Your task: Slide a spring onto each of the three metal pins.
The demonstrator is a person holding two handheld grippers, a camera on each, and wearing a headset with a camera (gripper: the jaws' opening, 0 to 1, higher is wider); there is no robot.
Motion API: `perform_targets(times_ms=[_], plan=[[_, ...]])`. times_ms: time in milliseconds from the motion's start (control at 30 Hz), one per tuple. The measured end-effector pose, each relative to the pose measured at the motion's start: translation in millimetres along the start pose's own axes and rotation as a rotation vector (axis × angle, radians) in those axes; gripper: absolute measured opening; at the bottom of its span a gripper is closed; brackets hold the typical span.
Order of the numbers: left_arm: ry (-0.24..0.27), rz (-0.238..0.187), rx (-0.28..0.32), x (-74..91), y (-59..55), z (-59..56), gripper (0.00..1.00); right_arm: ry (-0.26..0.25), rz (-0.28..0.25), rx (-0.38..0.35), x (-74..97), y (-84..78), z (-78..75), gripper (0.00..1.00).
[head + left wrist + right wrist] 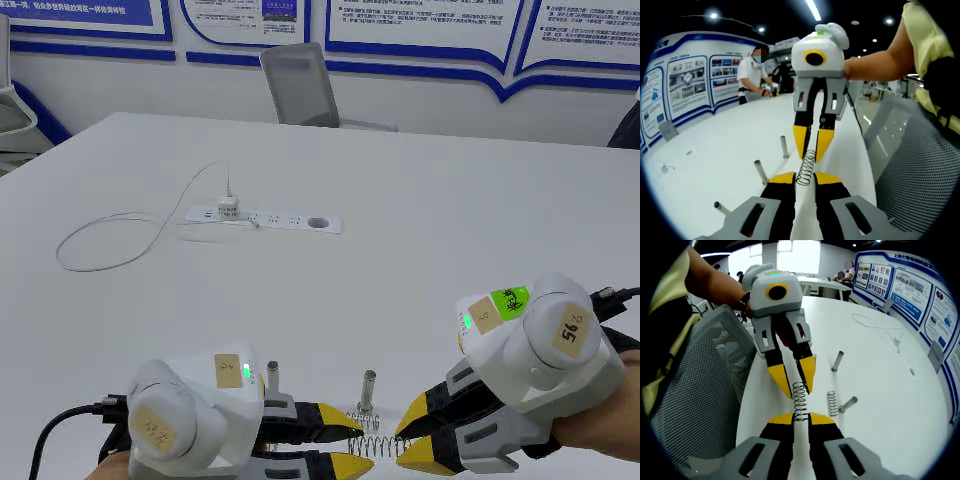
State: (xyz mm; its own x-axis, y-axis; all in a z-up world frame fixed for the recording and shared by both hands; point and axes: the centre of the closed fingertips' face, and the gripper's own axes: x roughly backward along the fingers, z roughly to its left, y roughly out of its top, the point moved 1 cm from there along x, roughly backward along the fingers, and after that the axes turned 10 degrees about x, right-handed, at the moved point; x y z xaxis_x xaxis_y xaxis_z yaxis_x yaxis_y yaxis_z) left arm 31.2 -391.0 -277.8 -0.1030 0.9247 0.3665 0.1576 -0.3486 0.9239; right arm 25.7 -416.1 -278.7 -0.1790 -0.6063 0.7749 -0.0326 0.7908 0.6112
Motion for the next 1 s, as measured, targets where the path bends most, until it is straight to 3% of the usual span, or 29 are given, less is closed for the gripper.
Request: perform_targets(times_ms=[533,1000], plan=[[-0.004,0.017,-0.021,0.2,-2.2,-1.8,0.12,-0.015,-0.052,0.03,15.1,30.8,0.6,0.11],[-0.018,0.023,-0.041,-4.0,-1.5,-5.9,0.11,-0.017,-0.045,0.077,12.6,48.2,1.4,0.11]])
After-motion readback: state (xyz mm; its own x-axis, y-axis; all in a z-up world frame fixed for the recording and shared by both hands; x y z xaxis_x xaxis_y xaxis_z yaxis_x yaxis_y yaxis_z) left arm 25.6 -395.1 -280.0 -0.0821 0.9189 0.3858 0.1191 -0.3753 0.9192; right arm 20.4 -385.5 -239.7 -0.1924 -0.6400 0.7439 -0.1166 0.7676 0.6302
